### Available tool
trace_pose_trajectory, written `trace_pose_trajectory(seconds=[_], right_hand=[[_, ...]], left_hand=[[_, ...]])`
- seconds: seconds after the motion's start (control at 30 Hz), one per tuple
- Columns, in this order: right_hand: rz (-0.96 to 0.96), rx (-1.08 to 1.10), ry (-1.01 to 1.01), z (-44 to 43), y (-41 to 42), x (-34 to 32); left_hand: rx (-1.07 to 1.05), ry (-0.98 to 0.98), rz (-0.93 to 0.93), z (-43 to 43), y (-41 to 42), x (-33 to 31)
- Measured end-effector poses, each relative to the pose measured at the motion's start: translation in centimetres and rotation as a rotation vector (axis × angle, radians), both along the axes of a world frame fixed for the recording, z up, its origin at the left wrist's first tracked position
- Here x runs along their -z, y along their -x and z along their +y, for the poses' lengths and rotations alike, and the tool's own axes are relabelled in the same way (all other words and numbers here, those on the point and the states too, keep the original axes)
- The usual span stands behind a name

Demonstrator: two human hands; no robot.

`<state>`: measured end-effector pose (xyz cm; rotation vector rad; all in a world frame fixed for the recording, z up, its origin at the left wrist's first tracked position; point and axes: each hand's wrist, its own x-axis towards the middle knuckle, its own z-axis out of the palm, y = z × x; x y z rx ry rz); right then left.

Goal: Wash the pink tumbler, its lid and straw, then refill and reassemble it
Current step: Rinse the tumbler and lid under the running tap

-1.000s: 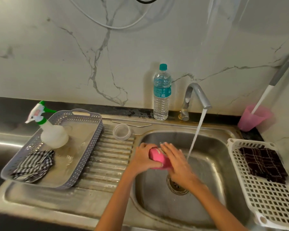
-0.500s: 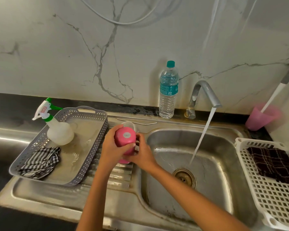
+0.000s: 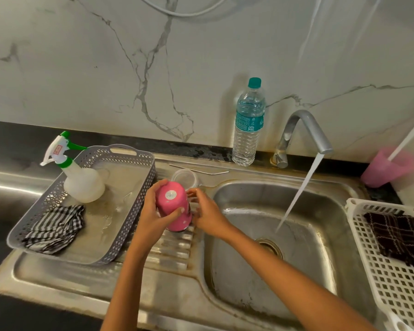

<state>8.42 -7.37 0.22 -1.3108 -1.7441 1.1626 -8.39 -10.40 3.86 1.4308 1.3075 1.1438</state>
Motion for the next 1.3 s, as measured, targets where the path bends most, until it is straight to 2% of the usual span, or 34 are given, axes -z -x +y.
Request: trace_pose_trajectory(seconds=[0.17,0.33,0.47,0.53,0.67,0.8,0.97,1.1,1.17,1.23,1.3], right_hand=[[-0.137,0.353,0.002,4.2,-0.2,-0.8],[-0.213,0.402,0.205,7.8,1.0,-1.1],[-0.258,0.388,0.240,8.2,1.6,-1.0],[-0.221,0.418,0.252,8.2,1.5,-0.8],[-0.031,0.509,0.277,7.5,-0.9,-0.7],[0.092,0.624,0.283,4.6,-7.1,-2.1],[0.154,0.840,0.310,0.1,-16.4,-2.0],[0.068,0.942,0.333,-2.2,-20.8,-1.9],[0.061,0.939,0.335,-3.0,-21.8,-1.9],[0.037,0.920,0.344,-3.5,-22.2,-1.9],[-0.041,0.893,0.340,-3.8,-22.6,-1.6]], left_hand=[[-0.024,-0.009,-0.010,-0.2,-0.9,-0.2],[-0.127,-0.046,-0.003,-0.1,-0.9,-0.8],[-0.236,-0.077,0.011,-0.1,-0.8,-1.8],[-0.301,-0.103,-0.021,-0.4,-1.3,-2.7],[-0.406,-0.201,-0.054,-1.5,-3.9,-4.8],[-0.387,-0.254,-0.102,-2.2,-9.2,-5.6],[-0.212,0.026,-0.215,-1.7,-17.4,-2.5],[-0.046,0.587,-0.431,0.8,-23.2,1.6],[0.095,0.806,-0.638,1.8,-25.4,3.5],[0.184,0.880,-0.821,2.5,-27.2,4.8],[0.221,0.894,-0.895,2.9,-28.4,5.0]])
